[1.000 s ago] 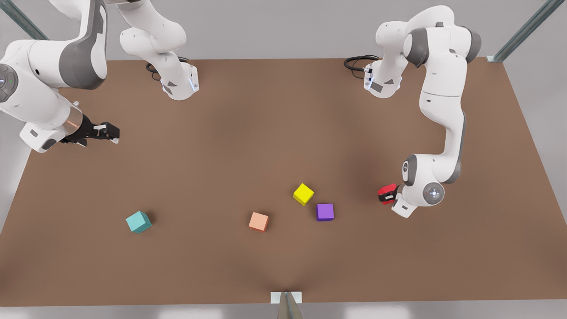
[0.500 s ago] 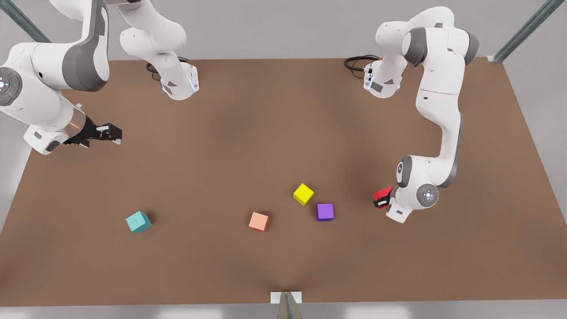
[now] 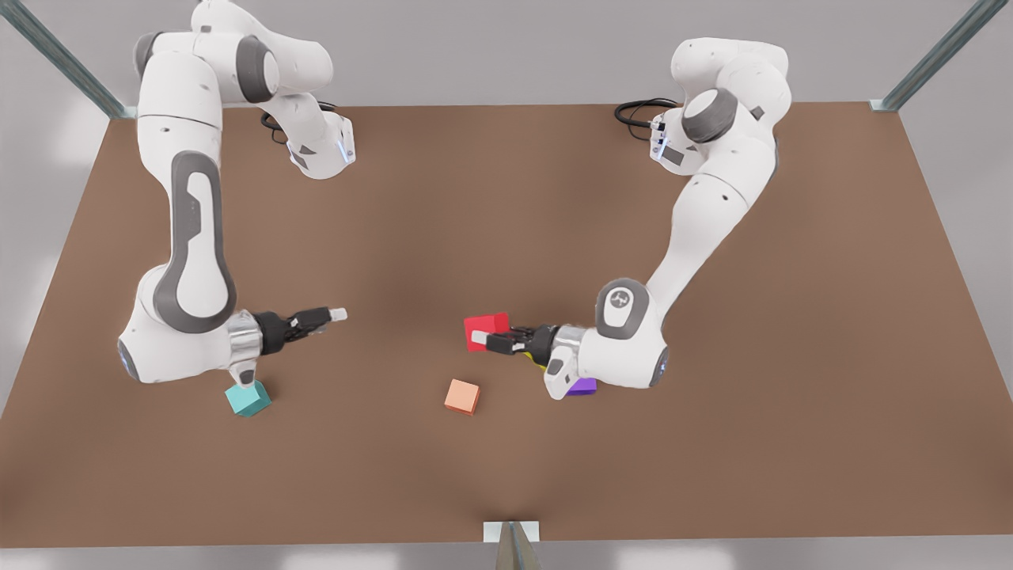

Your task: Pick up red wooden cube and pass to hand red wooden cube and place in blue wooden cube

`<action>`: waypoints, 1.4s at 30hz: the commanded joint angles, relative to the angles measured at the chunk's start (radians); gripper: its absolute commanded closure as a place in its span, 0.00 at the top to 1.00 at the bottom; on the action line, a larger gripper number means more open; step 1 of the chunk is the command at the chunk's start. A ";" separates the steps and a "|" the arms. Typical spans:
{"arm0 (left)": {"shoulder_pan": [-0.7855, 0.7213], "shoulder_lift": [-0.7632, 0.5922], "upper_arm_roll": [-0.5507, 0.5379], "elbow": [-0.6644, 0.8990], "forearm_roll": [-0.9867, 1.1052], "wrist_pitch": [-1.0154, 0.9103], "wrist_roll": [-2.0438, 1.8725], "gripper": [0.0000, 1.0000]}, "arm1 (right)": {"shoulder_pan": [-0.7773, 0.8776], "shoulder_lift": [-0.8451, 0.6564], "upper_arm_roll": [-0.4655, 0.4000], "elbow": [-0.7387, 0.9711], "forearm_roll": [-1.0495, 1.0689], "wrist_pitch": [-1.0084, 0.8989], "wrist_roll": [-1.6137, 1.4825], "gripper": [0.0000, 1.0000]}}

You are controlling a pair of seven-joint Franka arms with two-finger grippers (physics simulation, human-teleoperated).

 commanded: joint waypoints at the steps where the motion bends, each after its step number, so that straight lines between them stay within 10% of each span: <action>1: 0.000 0.023 -0.016 0.012 -0.138 0.148 0.279 0.46 | 0.004 0.027 0.003 -0.001 0.221 -0.017 -1.109 1.00; 9: -0.028 0.032 -0.024 0.021 -0.141 0.150 0.572 0.47 | 0.050 0.110 0.001 0.001 0.515 0.071 -1.982 1.00; 42: -0.048 0.066 -0.024 0.024 -0.213 0.147 0.719 0.47 | 0.188 0.228 0.003 0.012 0.810 0.158 -1.992 1.00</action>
